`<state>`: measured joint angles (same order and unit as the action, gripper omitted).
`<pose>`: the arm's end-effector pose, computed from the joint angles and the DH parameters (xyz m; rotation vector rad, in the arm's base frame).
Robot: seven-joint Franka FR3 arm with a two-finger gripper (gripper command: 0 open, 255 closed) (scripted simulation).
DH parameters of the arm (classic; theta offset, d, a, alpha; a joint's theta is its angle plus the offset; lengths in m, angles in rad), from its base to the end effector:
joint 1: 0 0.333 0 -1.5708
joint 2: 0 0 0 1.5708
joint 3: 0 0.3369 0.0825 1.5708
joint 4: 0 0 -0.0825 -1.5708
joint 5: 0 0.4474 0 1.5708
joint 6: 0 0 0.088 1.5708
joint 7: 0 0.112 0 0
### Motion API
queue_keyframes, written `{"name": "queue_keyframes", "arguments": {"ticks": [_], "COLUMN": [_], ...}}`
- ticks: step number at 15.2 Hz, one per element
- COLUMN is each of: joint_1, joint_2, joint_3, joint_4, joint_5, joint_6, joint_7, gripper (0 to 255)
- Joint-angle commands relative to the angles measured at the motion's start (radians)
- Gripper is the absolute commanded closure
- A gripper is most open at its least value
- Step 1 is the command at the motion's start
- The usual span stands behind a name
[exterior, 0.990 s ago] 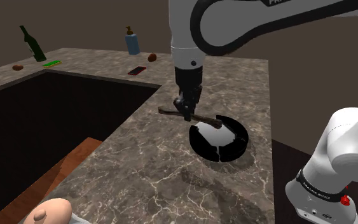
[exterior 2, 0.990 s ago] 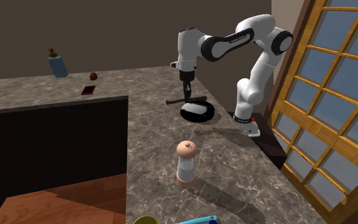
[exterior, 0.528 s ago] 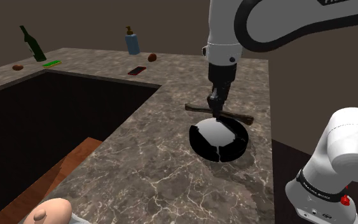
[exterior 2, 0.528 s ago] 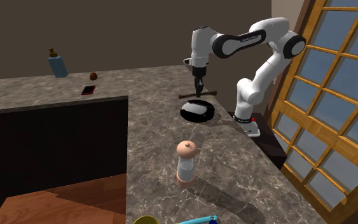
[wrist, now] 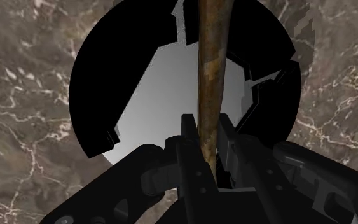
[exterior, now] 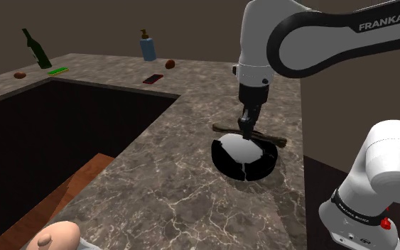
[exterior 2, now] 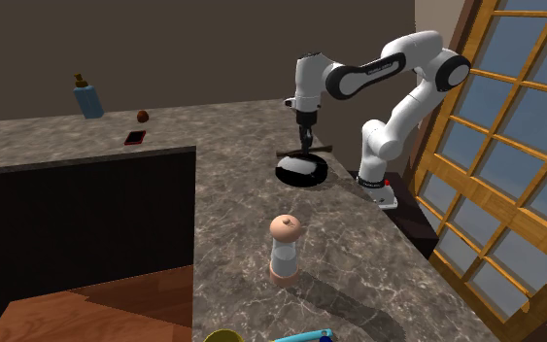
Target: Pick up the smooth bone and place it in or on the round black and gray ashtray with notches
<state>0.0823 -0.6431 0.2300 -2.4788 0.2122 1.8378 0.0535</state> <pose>0.3831 0.1469 0.4954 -3.0667 -0.2403 0.0267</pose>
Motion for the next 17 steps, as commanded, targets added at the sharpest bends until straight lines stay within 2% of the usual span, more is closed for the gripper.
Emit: {"name": "queue_keyframes", "arguments": {"ticks": [1, 6, 13, 14, 17], "joint_1": [0.001, 0.004, 0.004, 0.004, 0.004], "joint_2": [0.002, 0.012, 0.012, 0.012, 0.012], "joint_3": [0.003, 0.011, 0.011, 0.011, 0.011], "joint_4": [-0.024, -0.077, -0.077, -0.077, -0.077], "joint_5": [0.003, 0.011, 0.011, 0.011, 0.011], "joint_6": [0.026, 0.09, 0.09, 0.09, 0.09], "joint_7": [-0.002, -0.007, -0.007, -0.007, -0.007], "gripper": [255, 255, 255, 0, 0]}}
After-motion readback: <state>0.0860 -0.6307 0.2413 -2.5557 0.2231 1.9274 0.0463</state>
